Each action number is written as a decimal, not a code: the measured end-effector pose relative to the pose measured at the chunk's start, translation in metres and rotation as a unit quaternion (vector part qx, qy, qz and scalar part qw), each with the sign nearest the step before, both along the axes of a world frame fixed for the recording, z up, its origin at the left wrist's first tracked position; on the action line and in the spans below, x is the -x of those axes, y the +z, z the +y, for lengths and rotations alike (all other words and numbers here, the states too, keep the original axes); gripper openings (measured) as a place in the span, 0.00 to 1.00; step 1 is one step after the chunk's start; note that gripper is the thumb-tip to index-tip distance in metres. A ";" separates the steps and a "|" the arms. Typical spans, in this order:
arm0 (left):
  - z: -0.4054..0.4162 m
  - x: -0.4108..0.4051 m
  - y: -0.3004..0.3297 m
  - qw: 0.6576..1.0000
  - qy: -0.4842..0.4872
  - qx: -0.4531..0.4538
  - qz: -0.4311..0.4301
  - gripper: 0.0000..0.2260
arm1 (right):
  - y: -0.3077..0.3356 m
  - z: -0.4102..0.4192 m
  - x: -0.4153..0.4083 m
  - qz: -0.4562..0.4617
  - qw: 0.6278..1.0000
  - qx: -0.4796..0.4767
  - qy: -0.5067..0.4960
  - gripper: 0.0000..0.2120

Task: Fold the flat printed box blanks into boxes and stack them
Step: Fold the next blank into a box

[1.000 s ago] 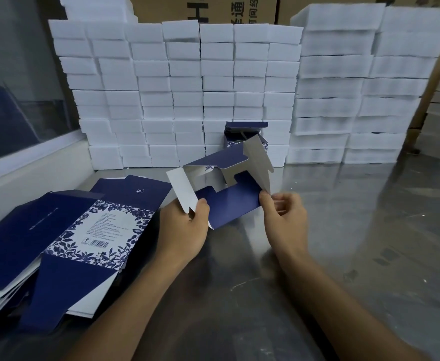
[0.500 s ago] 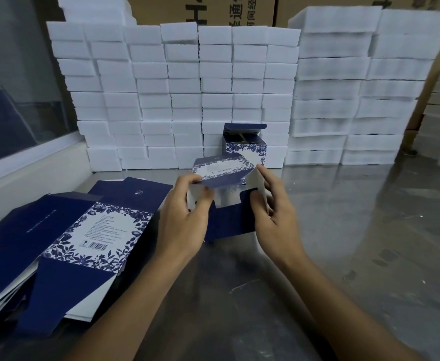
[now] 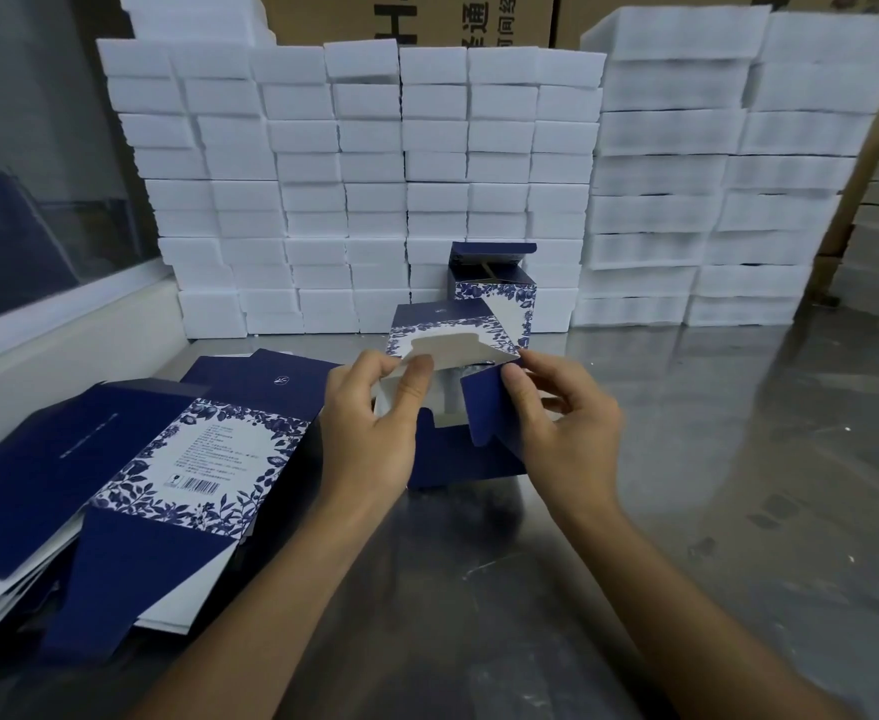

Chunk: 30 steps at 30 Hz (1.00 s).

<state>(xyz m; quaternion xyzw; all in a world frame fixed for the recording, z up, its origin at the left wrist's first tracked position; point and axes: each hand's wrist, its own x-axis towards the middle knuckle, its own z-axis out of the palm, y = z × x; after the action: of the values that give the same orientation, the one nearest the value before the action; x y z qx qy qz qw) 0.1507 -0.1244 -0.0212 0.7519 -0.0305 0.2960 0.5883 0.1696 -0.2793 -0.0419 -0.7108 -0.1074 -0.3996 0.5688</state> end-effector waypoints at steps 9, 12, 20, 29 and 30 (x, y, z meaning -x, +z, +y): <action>0.001 -0.004 -0.003 0.999 0.024 -0.016 -0.026 0.16 | 0.003 -0.003 0.000 0.003 0.999 0.003 -0.034 0.05; 0.004 -0.006 -0.004 0.999 0.036 -0.004 -0.025 0.17 | 0.003 0.000 0.001 0.011 1.000 0.004 -0.018 0.05; 0.011 -0.013 0.000 0.994 0.062 0.090 -0.006 0.19 | -0.003 0.005 0.004 -0.055 0.995 0.072 -0.039 0.09; 0.012 -0.012 0.003 0.979 0.028 0.199 0.036 0.21 | -0.001 0.003 0.003 -0.058 0.996 0.067 -0.023 0.13; 0.015 -0.012 0.004 0.971 0.017 0.232 0.055 0.21 | -0.001 0.004 0.004 -0.049 0.996 0.074 -0.013 0.16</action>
<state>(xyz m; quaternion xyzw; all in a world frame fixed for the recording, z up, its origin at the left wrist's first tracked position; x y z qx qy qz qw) 0.1627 -0.1093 -0.0170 0.6101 0.0847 0.2632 0.7425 0.1658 -0.2753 -0.0431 -0.7316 -0.1547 -0.4326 0.5037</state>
